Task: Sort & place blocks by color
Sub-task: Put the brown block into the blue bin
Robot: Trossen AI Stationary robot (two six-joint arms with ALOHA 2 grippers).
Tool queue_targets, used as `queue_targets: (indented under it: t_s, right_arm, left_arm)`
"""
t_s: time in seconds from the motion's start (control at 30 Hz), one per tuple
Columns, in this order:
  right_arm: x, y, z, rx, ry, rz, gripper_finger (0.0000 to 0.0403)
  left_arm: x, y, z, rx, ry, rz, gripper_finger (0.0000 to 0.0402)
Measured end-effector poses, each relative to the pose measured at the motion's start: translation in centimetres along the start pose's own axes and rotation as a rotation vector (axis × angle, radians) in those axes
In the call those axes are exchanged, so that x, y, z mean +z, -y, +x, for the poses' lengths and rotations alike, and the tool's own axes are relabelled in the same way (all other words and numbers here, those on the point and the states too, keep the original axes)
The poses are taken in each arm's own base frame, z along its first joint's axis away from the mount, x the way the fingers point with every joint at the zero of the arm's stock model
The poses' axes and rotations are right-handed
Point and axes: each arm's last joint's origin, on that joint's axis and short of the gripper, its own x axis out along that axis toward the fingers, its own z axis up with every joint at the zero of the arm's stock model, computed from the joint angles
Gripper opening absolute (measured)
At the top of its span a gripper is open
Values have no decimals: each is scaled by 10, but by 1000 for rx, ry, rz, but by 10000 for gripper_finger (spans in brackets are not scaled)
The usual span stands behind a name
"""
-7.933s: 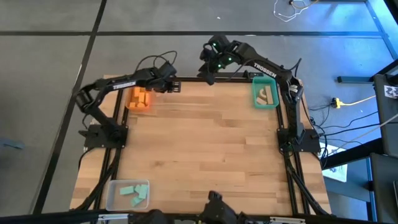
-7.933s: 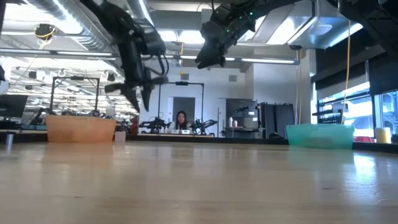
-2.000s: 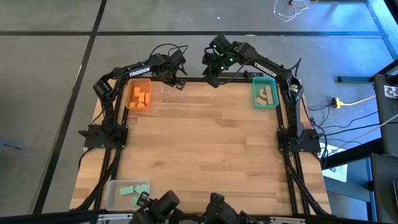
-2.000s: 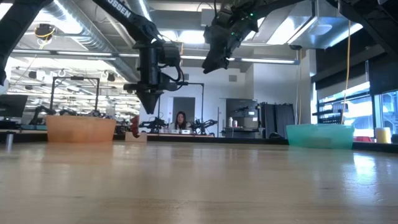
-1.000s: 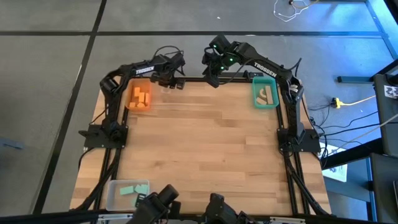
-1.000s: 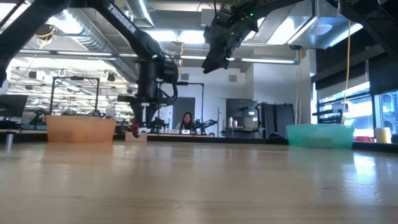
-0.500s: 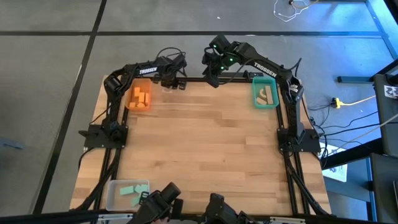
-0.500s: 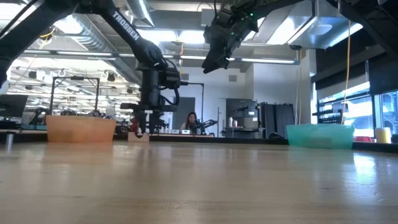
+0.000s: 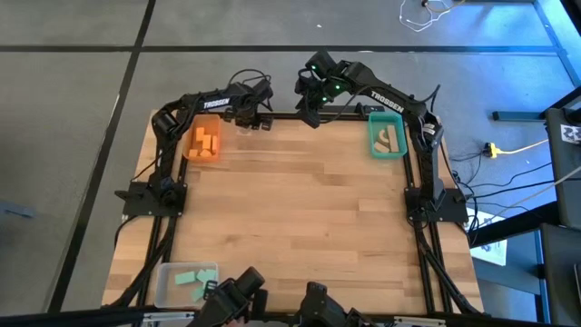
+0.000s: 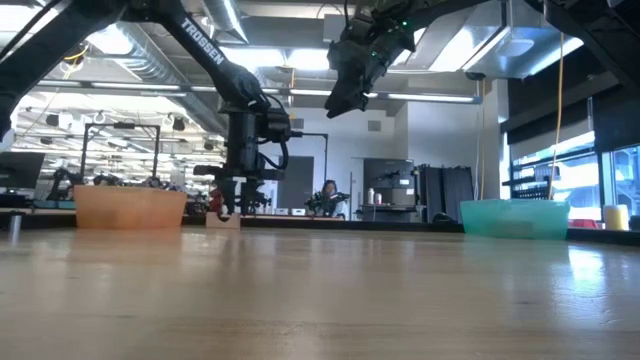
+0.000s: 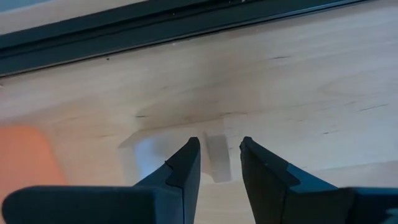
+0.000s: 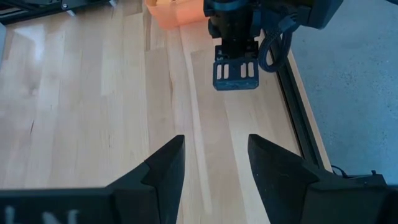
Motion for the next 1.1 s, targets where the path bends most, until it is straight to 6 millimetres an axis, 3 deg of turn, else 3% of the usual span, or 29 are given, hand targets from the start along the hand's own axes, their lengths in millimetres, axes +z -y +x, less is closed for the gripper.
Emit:
queue_targets:
  t_s: [0.57,0.77,1.1]
  right_arm:
    - [0,0,0,0,0,0,175]
    - [1,0,0,-3,8,-3,175]
    - [1,0,0,-3,8,-4,175]
  left_arm:
    - [0,0,0,-7,-8,-47,105]
    - [-3,2,17,16,-51,-35,103]
    - [-5,4,20,46,-54,23,73]
